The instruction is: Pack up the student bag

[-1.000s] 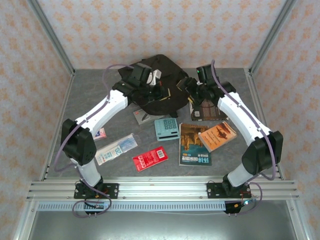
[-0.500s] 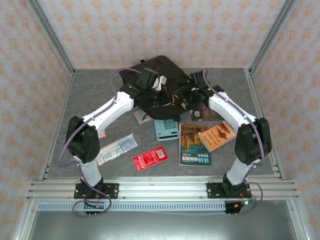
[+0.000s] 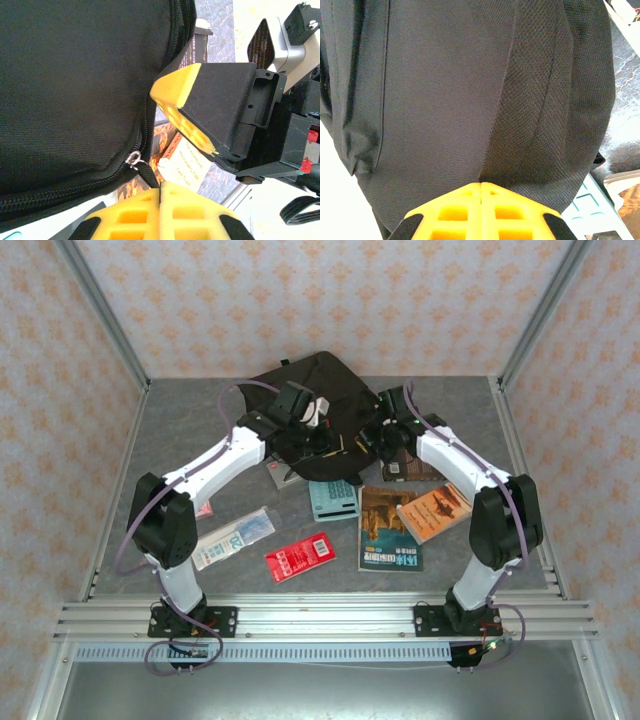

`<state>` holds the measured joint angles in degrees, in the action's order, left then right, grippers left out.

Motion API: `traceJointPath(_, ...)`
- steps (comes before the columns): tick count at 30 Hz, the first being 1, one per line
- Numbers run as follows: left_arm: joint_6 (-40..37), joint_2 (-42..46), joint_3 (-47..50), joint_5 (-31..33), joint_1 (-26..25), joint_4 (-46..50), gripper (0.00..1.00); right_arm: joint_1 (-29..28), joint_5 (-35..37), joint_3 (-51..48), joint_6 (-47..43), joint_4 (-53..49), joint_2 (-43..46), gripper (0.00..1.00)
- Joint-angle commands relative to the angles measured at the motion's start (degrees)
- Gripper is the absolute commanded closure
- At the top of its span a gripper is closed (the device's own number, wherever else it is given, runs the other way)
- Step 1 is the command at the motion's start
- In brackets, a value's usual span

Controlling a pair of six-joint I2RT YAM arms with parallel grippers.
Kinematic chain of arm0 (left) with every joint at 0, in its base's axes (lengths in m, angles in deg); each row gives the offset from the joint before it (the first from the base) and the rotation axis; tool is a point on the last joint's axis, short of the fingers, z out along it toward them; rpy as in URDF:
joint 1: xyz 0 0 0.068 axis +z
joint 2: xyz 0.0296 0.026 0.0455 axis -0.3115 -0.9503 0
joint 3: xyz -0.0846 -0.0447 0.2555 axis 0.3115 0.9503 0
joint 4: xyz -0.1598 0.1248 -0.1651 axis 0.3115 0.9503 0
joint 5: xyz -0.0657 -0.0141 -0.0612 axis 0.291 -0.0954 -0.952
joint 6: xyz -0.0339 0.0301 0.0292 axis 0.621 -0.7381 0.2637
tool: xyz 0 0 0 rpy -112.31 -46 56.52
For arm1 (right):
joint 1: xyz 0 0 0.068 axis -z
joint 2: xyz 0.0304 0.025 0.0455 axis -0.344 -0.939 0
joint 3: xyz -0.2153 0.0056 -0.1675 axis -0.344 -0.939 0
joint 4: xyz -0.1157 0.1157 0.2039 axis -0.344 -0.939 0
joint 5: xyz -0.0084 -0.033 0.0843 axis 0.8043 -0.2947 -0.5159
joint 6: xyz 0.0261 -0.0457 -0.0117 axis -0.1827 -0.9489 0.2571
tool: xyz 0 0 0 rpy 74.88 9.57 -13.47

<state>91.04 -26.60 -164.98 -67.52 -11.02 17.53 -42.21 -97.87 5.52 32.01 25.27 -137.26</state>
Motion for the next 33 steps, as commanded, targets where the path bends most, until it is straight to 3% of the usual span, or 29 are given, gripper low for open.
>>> traceJointPath(1, -1.7, 3.8, 0.7, 0.2, 0.9, -0.2, 1.00, 0.0, 2.6, 0.7, -2.0, -1.5, 1.5, 0.89)
traceJointPath(4, -1.8, 3.8, 0.9, -0.1, 0.9, -0.3, 1.00, 0.0, 1.7, 1.2, -0.7, -3.1, 2.4, 0.50)
traceJointPath(9, -1.8, 3.7, 0.8, -0.4, 0.9, -0.7, 1.00, -0.7, 0.1, 1.7, 4.0, -6.3, 3.3, 0.31)
traceJointPath(26, -1.7, 4.8, 3.2, -0.9, 0.7, -2.0, 1.00, -3.7, 2.4, 11.9, 7.7, -15.4, -7.4, 0.27)
traceJointPath(29, -1.9, 4.9, 3.2, -0.8, 0.7, -1.9, 1.00, -4.5, 3.8, 11.8, 7.8, -16.6, -7.8, 0.32)
traceJointPath(33, -2.0, 4.9, 3.6, -0.7, 0.7, -2.1, 1.00, -4.9, 6.9, 10.8, 8.0, -17.3, -6.6, 0.46)
